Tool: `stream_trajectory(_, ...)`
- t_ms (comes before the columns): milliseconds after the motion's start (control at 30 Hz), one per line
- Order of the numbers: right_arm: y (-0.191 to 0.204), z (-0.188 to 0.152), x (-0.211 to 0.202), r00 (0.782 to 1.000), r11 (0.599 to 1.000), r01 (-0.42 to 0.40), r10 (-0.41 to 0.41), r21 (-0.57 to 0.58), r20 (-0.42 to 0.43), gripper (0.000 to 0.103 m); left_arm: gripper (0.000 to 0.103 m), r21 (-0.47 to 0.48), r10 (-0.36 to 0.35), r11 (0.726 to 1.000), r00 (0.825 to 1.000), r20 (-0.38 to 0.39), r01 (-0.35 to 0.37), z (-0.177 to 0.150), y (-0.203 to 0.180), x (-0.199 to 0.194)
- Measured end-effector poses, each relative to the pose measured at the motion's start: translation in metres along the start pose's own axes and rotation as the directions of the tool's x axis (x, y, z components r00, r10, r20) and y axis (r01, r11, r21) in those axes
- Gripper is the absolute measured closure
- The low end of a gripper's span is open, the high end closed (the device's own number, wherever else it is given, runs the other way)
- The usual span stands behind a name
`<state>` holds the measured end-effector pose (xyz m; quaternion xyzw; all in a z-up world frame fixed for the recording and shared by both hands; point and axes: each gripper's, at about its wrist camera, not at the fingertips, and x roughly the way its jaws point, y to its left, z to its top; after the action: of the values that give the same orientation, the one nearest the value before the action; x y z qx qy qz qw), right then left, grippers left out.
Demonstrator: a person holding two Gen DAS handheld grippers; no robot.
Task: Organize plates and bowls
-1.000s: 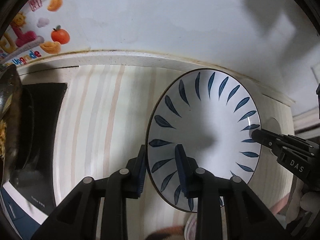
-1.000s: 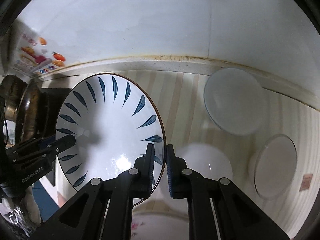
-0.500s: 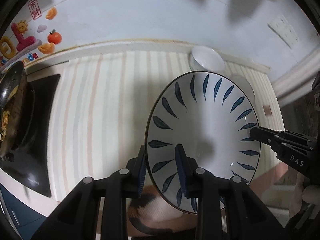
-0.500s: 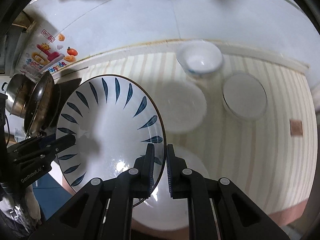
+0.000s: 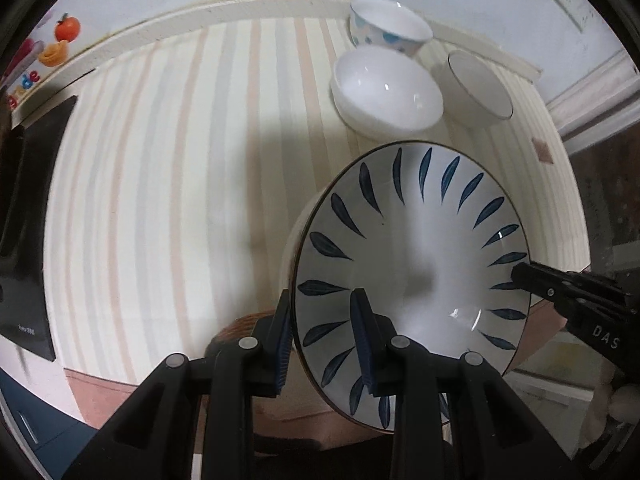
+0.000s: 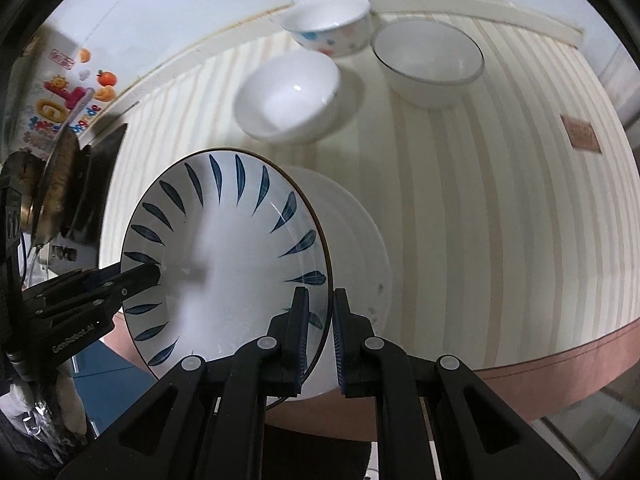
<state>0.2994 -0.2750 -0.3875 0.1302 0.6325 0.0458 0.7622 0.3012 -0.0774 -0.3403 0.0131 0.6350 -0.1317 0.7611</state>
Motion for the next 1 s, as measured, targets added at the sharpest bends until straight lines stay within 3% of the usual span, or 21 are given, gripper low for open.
stream_trajectory(233, -0.021, -0.003, 0.018, 1.0, 1.0, 0.007, -0.007, 0.016, -0.019, 0.09, 0.078, 0.014, 0.023, 1.0, 0.998, -0.054, -0.023, 0.0, -0.008, 0.026)
stream_trajectory(1000, -0.021, 0.004, 0.052, 0.997, 1.0, 0.005, -0.005, 0.0, -0.08, 0.09, 0.078, 0.026, 0.074, 0.997, 0.995, -0.066, -0.073, 0.002, -0.015, 0.048)
